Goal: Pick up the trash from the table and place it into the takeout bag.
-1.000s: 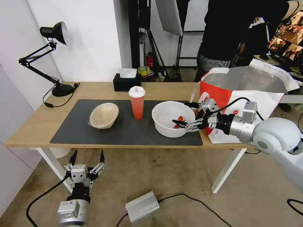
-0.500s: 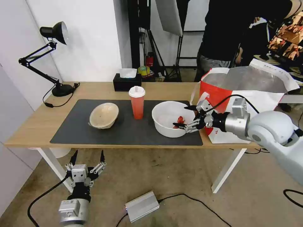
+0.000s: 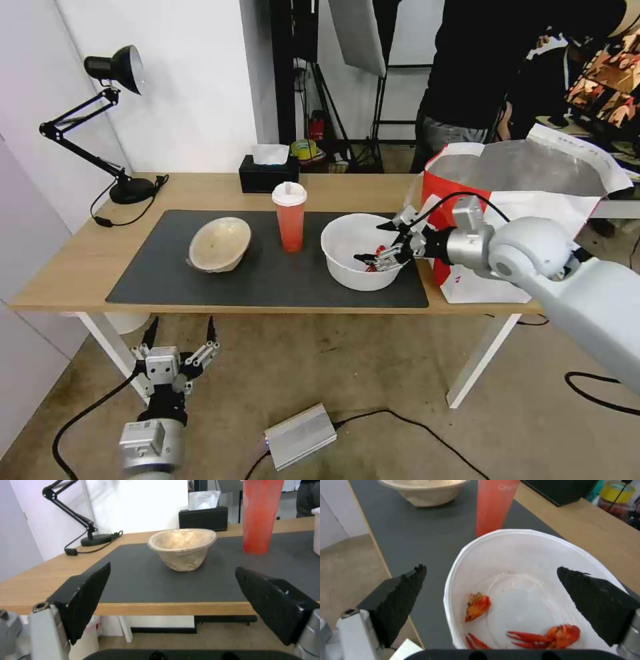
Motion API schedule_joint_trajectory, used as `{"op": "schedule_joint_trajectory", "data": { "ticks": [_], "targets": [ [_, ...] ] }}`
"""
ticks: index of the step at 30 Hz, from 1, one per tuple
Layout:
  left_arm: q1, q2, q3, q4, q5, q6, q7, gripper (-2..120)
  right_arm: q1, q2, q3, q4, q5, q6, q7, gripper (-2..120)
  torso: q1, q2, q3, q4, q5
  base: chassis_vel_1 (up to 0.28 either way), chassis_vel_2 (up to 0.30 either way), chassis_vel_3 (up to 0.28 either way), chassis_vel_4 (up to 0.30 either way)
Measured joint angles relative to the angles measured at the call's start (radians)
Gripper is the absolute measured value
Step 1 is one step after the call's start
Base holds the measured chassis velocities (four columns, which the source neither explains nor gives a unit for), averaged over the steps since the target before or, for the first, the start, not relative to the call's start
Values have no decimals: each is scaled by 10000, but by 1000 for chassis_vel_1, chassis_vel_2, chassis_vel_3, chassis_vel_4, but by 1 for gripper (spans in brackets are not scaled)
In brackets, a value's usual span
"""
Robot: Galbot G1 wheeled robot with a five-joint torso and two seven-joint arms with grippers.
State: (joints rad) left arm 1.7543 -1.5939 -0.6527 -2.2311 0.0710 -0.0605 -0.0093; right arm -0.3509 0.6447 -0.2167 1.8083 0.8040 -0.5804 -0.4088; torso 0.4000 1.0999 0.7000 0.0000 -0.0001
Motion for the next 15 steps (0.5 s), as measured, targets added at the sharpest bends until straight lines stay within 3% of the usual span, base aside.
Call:
{"op": "schedule_joint_trajectory", "data": {
  "ticks": [15],
  "targets": [
    [12, 1, -135, -92, -167, 10, -2, 100, 246, 576, -443, -163, 57, -528, 429, 100, 0, 2, 0, 0, 0, 0, 0, 0, 0]
  ]
}}
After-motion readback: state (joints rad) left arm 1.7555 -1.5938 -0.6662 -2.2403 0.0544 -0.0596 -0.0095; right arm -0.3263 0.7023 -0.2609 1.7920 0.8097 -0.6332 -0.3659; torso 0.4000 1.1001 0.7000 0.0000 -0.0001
